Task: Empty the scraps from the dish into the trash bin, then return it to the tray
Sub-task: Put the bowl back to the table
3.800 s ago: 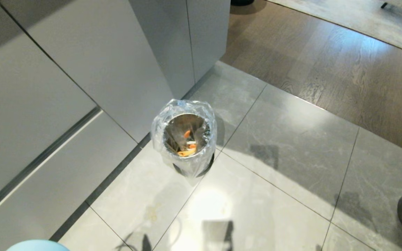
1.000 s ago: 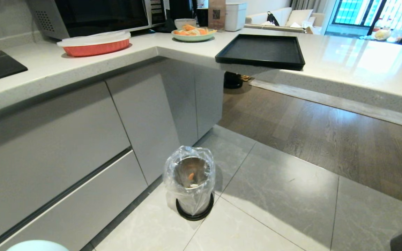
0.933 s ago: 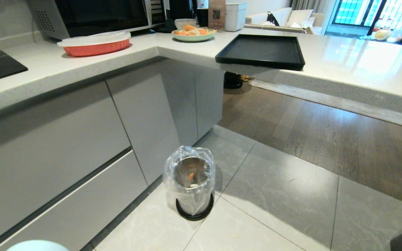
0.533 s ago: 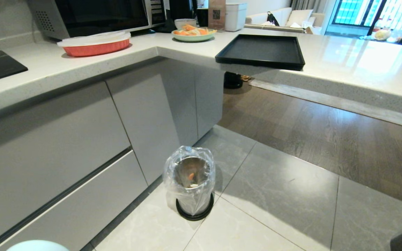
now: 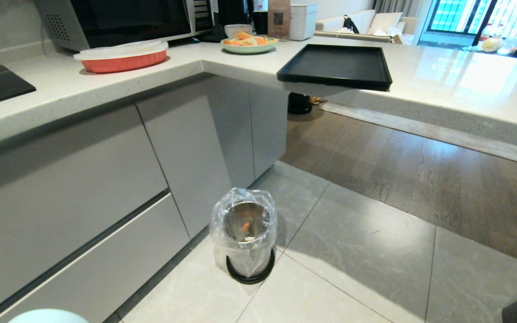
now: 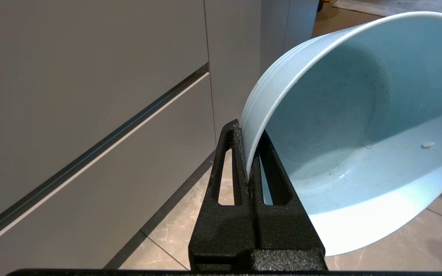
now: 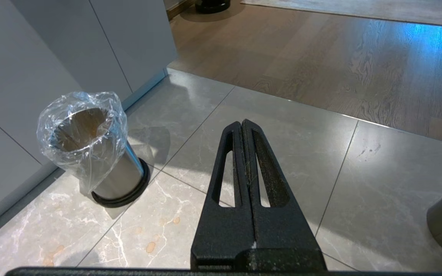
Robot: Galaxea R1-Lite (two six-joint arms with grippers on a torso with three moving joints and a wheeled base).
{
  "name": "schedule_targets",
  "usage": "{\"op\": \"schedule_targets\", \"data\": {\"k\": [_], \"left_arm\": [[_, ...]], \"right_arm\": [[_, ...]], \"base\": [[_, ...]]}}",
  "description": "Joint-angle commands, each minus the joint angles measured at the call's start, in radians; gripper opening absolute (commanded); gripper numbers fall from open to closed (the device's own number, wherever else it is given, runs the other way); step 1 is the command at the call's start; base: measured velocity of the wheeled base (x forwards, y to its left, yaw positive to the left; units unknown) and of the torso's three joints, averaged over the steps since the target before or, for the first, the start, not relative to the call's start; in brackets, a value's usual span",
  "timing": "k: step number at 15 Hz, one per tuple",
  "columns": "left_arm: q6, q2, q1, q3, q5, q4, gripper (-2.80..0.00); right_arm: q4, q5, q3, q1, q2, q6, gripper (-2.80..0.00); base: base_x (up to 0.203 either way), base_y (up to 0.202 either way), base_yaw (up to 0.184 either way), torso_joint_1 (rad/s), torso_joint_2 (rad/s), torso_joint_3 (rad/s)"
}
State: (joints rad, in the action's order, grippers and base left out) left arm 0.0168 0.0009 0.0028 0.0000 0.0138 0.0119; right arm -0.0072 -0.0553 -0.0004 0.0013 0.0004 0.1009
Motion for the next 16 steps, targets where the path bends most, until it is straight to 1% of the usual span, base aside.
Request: {"op": "schedule_targets", "data": {"k": [1, 16], "left_arm": [[0.000, 0.001, 0.000, 0.000, 0.000, 0.000, -2.80], [0.000, 0.001, 0.000, 0.000, 0.000, 0.000, -2.80]], "right_arm": [[0.000, -0.001, 0.000, 0.000, 0.000, 0.000, -2.80], [0.000, -0.001, 0.000, 0.000, 0.000, 0.000, -2.80]], "base": [[0.000, 0.000, 0.000, 0.000, 0.00, 0.000], [0.000, 0.000, 0.000, 0.000, 0.00, 0.000]]}}
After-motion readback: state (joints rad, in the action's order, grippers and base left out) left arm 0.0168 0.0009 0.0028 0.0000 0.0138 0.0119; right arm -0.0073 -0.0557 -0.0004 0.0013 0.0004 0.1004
